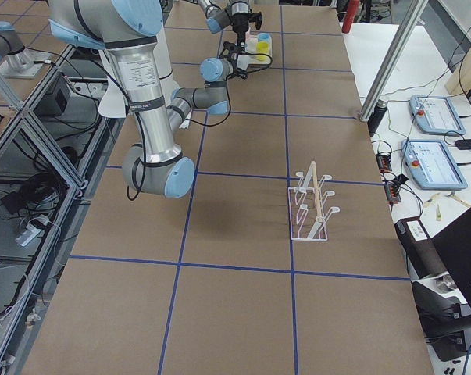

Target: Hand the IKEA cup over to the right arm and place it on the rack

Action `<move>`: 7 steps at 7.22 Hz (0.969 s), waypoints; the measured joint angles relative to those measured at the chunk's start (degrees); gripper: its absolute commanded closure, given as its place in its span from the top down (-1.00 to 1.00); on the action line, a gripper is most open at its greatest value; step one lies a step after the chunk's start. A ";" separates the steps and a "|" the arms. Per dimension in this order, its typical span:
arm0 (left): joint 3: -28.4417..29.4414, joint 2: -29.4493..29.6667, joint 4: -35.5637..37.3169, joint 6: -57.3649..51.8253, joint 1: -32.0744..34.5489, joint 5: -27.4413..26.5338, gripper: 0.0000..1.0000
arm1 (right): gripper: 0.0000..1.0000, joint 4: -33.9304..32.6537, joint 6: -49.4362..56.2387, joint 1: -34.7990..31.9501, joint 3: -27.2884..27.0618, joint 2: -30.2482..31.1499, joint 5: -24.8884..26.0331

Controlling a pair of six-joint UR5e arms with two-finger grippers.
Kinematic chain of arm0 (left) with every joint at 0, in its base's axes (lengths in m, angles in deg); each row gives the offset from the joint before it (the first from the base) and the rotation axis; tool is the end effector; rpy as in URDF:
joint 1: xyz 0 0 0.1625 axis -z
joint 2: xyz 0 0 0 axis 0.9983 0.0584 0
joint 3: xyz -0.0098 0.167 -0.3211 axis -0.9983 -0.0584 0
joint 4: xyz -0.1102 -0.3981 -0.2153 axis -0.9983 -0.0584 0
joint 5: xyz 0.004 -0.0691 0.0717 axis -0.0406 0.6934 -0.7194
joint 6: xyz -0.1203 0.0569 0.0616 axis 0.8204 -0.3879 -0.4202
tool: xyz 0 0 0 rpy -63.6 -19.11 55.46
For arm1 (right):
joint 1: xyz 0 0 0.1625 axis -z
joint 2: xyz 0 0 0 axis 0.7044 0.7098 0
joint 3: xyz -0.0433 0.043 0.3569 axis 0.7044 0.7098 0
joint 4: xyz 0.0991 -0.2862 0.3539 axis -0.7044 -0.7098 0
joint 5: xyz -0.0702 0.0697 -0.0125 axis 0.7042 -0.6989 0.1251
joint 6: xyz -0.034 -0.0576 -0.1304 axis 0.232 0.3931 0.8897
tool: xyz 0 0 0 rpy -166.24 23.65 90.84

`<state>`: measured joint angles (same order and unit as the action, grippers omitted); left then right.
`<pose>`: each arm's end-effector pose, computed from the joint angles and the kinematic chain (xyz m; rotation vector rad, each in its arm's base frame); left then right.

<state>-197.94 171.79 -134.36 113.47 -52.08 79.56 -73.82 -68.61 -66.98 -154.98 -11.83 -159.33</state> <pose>0.4430 -0.3869 0.1089 0.0616 1.6976 -0.1429 -0.5146 -0.3385 0.0929 1.1909 -1.3383 -0.6371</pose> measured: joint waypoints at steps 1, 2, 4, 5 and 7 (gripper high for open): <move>0.05 -1.95 0.12 -2.89 1.79 1.17 1.00 | -1.00 -0.22 -0.10 -0.05 -0.12 0.63 -0.62; 0.07 -4.38 0.17 -5.97 4.69 3.49 1.00 | -1.00 -0.62 -0.20 -0.21 -0.26 1.64 -1.00; -0.22 -10.38 0.19 -14.15 10.56 7.42 1.00 | -1.00 -6.93 -0.09 -2.83 -1.13 2.41 -2.89; -0.29 -13.75 0.20 -19.76 13.21 8.35 1.00 | -1.00 -10.87 0.17 -4.72 -1.72 2.34 -3.93; -0.16 -20.01 0.48 -32.65 18.99 10.04 1.00 | -1.00 -16.96 0.72 -8.73 -2.25 2.31 -4.55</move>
<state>-198.09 151.77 -133.88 80.82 -33.09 89.59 -90.78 -67.89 -75.71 -157.23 -9.52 -163.87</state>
